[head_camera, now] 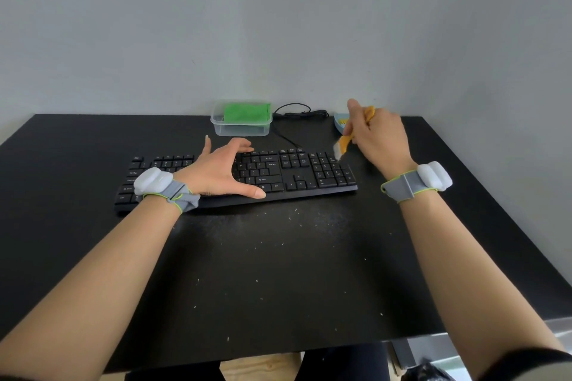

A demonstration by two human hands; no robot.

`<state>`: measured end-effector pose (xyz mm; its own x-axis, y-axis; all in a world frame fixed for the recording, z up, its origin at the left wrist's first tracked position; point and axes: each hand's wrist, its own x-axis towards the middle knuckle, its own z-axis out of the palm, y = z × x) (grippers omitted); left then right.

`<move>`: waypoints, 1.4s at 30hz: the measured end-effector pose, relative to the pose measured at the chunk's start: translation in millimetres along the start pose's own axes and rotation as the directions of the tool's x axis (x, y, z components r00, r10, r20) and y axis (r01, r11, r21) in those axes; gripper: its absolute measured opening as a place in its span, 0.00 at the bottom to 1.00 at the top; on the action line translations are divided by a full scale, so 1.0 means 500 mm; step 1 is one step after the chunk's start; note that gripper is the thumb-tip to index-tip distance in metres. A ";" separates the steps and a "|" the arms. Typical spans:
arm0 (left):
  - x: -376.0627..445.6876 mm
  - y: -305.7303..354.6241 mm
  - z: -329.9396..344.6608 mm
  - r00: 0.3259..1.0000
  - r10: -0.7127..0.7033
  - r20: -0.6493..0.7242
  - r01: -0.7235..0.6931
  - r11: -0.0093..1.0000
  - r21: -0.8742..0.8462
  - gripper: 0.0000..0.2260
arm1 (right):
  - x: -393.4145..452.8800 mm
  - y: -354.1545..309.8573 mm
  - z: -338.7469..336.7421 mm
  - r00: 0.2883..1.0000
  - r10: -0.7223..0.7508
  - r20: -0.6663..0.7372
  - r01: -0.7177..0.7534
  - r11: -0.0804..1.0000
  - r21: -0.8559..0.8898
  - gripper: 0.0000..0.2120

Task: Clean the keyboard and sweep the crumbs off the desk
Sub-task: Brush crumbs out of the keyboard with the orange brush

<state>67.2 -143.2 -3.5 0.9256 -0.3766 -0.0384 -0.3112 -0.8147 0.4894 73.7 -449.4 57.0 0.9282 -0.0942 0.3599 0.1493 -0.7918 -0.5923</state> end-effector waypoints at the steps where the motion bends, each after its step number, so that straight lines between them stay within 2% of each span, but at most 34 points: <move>1: 0.000 0.000 0.000 1.000 0.000 0.000 0.000 1.000 0.002 0.57 | -0.002 0.004 0.001 1.000 -0.003 0.029 0.004 1.000 -0.013 0.32; 3: 0.000 0.000 -0.001 1.000 -0.001 -0.001 0.001 1.000 0.002 0.57 | -0.005 0.008 -0.001 0.998 0.016 0.068 -0.014 1.000 -0.027 0.34; 5: 0.001 0.000 -0.002 1.000 0.000 0.009 0.000 1.000 0.000 0.58 | -0.004 0.007 -0.006 0.999 0.037 0.034 -0.039 0.998 0.049 0.35; 7: 0.001 0.000 -0.002 1.000 -0.002 0.022 0.002 1.000 -0.002 0.59 | 0.004 0.014 -0.007 0.997 0.063 -0.045 -0.055 0.987 0.152 0.33; 9: 0.002 0.001 -0.003 1.000 -0.002 0.029 0.002 1.000 -0.007 0.59 | 0.013 0.021 -0.009 0.996 0.062 -0.064 -0.048 0.979 0.200 0.28; 13: 0.001 0.003 -0.004 1.000 -0.004 0.028 0.005 1.000 -0.017 0.59 | 0.016 0.034 -0.002 0.999 0.026 0.019 -0.029 0.987 0.161 0.23; 17: 0.001 0.003 -0.004 1.000 -0.009 0.021 0.009 1.000 -0.018 0.57 | 0.012 0.033 -0.012 0.994 0.073 0.079 -0.083 0.988 0.129 0.31; 19: 0.000 0.002 -0.006 1.000 -0.010 0.021 0.011 1.000 -0.020 0.56 | 0.014 0.029 -0.026 0.994 0.090 0.055 -0.096 0.988 0.117 0.36; 22: 0.001 0.002 -0.005 1.000 -0.010 0.025 0.011 1.000 -0.018 0.56 | 0.014 0.033 -0.036 0.997 0.074 -0.033 -0.067 0.981 0.181 0.33; 24: 0.001 0.002 -0.003 1.000 -0.008 0.025 0.008 1.000 -0.018 0.56 | 0.009 0.041 -0.032 0.997 0.082 0.008 -0.082 0.977 0.197 0.30; 27: 0.002 0.001 -0.001 1.000 -0.007 0.021 0.008 1.000 -0.027 0.55 | -0.007 0.050 -0.030 0.991 0.105 0.081 -0.115 0.986 0.119 0.35; 29: 0.002 0.001 -0.001 1.000 -0.010 0.028 0.011 1.000 -0.026 0.55 | -0.015 0.053 -0.034 0.994 0.106 0.013 -0.107 0.984 0.139 0.37; 31: 0.004 0.002 -0.002 0.999 -0.014 0.033 0.015 1.000 -0.026 0.56 | -0.018 0.058 -0.034 0.990 0.130 -0.051 -0.116 0.967 0.225 0.35; 35: 0.006 0.002 -0.002 0.999 -0.016 0.031 0.017 0.999 -0.029 0.56 | -0.024 0.056 -0.034 0.992 0.128 -0.013 -0.122 0.966 0.227 0.34; 39: 0.007 0.001 0.000 0.999 -0.019 0.032 0.020 0.999 -0.038 0.56 | -0.027 0.054 -0.041 0.989 0.136 -0.065 -0.116 0.962 0.249 0.34; 42: 0.006 0.001 0.003 0.999 -0.018 0.033 0.019 0.999 -0.043 0.55 | -0.037 0.055 -0.041 0.990 0.135 -0.039 -0.123 0.967 0.223 0.34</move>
<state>69.6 -145.4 -4.8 0.9233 -0.3766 -0.0758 -0.2840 -0.8021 0.5252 53.5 -481.9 48.6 0.9257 -0.2235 0.3050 0.1064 -0.6199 -0.7774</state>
